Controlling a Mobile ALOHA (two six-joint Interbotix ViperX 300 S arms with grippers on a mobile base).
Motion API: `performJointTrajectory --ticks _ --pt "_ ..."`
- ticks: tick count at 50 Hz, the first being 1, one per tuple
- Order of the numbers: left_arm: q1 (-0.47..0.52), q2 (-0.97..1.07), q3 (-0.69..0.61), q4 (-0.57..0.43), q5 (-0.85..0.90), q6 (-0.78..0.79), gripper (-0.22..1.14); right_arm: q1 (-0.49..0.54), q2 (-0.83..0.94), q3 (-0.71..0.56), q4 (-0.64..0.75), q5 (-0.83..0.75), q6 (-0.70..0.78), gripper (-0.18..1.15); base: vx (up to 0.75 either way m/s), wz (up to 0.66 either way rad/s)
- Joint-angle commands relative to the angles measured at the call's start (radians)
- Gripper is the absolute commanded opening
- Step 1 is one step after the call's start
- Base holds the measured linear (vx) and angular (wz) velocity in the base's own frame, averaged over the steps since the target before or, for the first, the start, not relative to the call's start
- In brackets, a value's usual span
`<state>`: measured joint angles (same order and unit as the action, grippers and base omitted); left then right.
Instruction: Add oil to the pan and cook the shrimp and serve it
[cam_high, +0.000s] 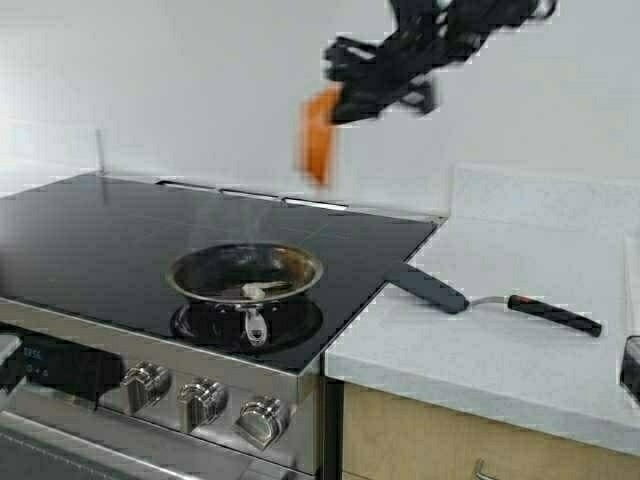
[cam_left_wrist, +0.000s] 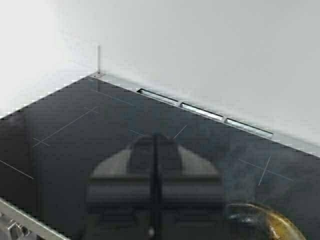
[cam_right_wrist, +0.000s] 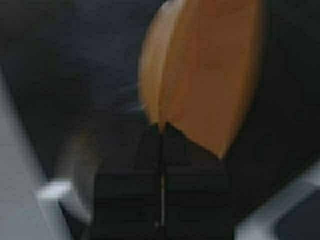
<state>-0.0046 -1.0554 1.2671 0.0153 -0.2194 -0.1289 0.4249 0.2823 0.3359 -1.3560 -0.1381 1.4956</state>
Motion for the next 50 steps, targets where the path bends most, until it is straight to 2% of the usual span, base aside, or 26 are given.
performJointTrajectory --ticks 1,9,14,19,25,33,44,50 --pt "0.0 0.009 -0.012 0.0 -0.005 -0.002 0.03 -0.003 -0.15 0.084 -0.054 0.242 -0.044 0.06 0.0 0.0" --pt "0.0 0.009 -0.012 0.0 -0.005 -0.002 0.03 -0.005 -0.235 0.176 -0.054 0.514 -0.158 0.06 0.0 0.0" --pt "0.0 0.011 -0.012 0.0 -0.005 -0.002 0.03 -0.017 -0.233 0.199 -0.032 0.676 -0.362 0.06 0.0 0.0" --pt "0.0 0.009 -0.011 0.0 -0.005 -0.002 0.03 -0.054 -0.207 0.193 0.061 0.828 -0.595 0.06 0.0 0.0" --pt "0.0 0.009 -0.012 0.0 -0.005 -0.002 0.03 -0.149 -0.179 0.196 0.184 0.899 -0.798 0.06 0.0 0.0" --pt "0.0 0.009 -0.012 0.0 -0.005 -0.003 0.03 -0.284 -0.143 0.209 0.262 0.905 -0.816 0.06 0.0 0.0" --pt "0.0 0.011 -0.012 0.0 -0.005 -0.002 0.03 -0.426 -0.014 0.196 0.275 0.933 -0.834 0.06 0.0 0.0" --pt "0.0 0.009 -0.012 0.0 -0.005 -0.003 0.03 -0.477 0.08 0.146 0.275 0.936 -0.827 0.06 0.0 0.0"
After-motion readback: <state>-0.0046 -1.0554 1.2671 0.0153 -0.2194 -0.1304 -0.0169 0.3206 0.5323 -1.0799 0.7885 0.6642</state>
